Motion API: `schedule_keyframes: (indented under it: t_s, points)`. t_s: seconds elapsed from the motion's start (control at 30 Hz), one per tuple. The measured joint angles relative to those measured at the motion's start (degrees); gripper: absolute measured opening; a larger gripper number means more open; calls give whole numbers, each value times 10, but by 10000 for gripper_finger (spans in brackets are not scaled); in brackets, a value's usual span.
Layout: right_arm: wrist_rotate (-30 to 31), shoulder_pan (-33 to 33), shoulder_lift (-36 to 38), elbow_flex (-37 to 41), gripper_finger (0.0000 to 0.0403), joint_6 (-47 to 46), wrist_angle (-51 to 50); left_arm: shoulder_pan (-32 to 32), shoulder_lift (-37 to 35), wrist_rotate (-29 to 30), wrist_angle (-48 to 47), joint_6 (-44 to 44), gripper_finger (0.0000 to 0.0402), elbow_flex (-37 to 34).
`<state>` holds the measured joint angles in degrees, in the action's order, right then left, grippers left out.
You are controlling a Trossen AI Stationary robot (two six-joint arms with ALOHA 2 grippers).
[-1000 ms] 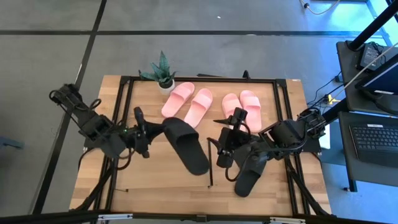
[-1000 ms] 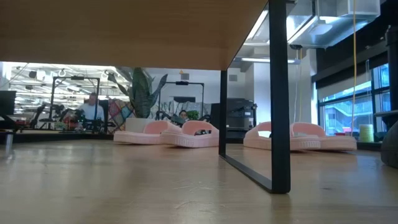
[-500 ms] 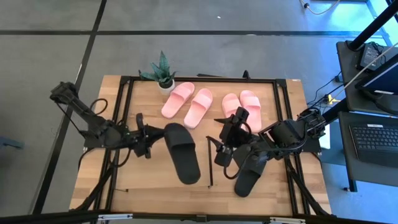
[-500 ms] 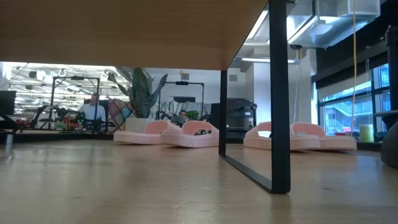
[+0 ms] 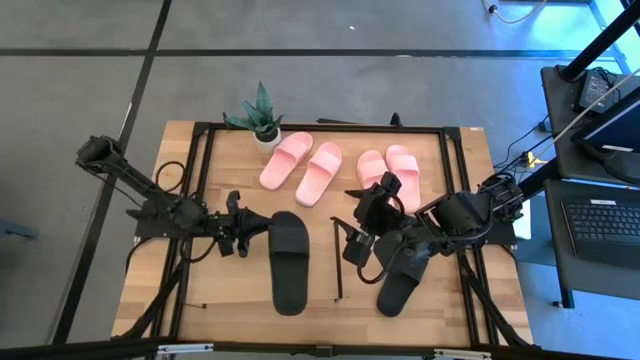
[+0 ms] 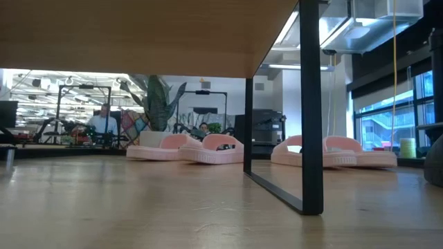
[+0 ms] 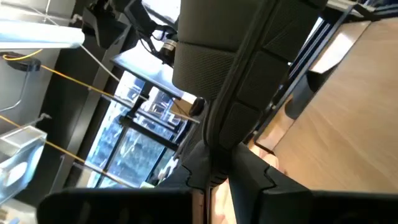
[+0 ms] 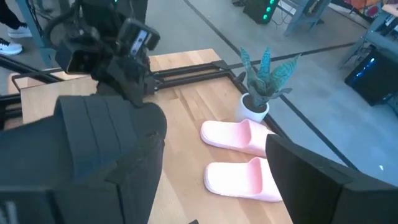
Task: Pick and place slides into the shelf
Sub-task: Put the black slide on the shelf
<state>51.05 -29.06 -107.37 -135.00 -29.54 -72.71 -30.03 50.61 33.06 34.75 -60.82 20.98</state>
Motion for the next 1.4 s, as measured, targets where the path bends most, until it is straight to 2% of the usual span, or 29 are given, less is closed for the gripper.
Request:
schedule_keyframes:
  t_s: [0.17,0.47,0.73,0.93,1.17,1.27,1.33,1.4]
  points:
    - [0,6,0,0,282,-18,0,42,5,-66,49,2,28,-29]
    - [0,12,0,0,282,-34,0,107,59,-171,76,-13,28,-31]
    - [0,12,0,0,282,-49,0,136,102,-209,159,-10,28,-31]
    - [0,12,0,0,282,-49,0,152,106,-249,158,26,28,-31]
    - [0,12,-1,7,282,-66,7,163,106,-245,160,32,27,-31]
    - [-6,12,-4,27,282,-72,28,169,106,-225,162,13,27,-31]
    - [-20,12,-7,43,282,-31,52,173,106,-206,165,-17,27,-31]
    - [-41,12,-7,65,282,49,90,181,106,-201,171,-29,27,-29]
